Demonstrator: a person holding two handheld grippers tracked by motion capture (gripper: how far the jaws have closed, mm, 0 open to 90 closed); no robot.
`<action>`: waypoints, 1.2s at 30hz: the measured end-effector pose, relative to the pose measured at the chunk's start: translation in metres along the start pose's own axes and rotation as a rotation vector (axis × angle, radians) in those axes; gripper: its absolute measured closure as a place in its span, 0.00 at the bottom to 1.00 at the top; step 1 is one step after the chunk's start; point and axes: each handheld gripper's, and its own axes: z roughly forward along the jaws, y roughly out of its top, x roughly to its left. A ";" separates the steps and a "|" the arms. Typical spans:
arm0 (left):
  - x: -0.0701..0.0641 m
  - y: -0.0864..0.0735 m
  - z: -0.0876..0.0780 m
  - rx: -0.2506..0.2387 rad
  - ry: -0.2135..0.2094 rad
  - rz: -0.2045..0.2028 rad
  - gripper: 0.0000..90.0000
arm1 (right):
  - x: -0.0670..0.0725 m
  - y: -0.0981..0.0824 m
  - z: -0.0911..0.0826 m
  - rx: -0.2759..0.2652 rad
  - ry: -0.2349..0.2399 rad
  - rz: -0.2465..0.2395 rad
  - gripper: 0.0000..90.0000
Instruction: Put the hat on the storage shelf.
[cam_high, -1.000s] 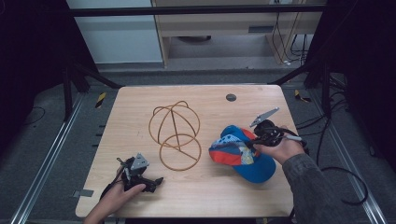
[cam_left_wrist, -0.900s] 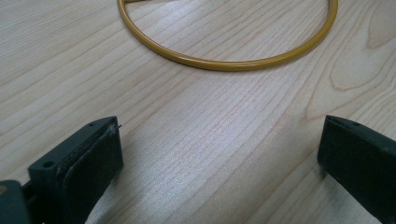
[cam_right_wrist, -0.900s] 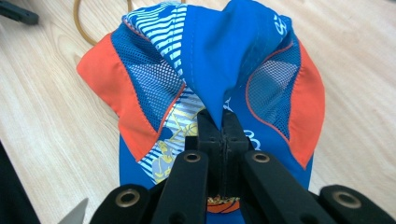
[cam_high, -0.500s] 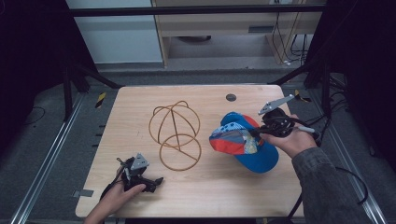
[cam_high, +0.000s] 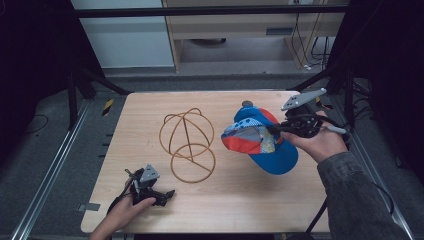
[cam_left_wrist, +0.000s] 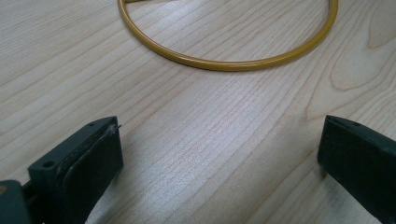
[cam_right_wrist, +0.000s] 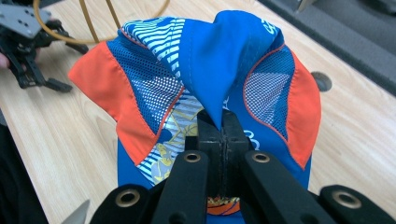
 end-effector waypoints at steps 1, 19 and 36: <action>0.000 0.000 0.000 0.000 0.000 0.000 0.00 | 0.000 0.002 -0.002 -0.005 -0.002 -0.002 1.00; 0.000 0.000 0.000 0.003 0.001 0.001 0.00 | 0.008 0.045 -0.031 -0.119 -0.029 -0.031 1.00; 0.000 0.000 0.000 0.003 0.002 0.002 0.00 | 0.040 0.121 -0.017 -0.193 0.014 -0.125 1.00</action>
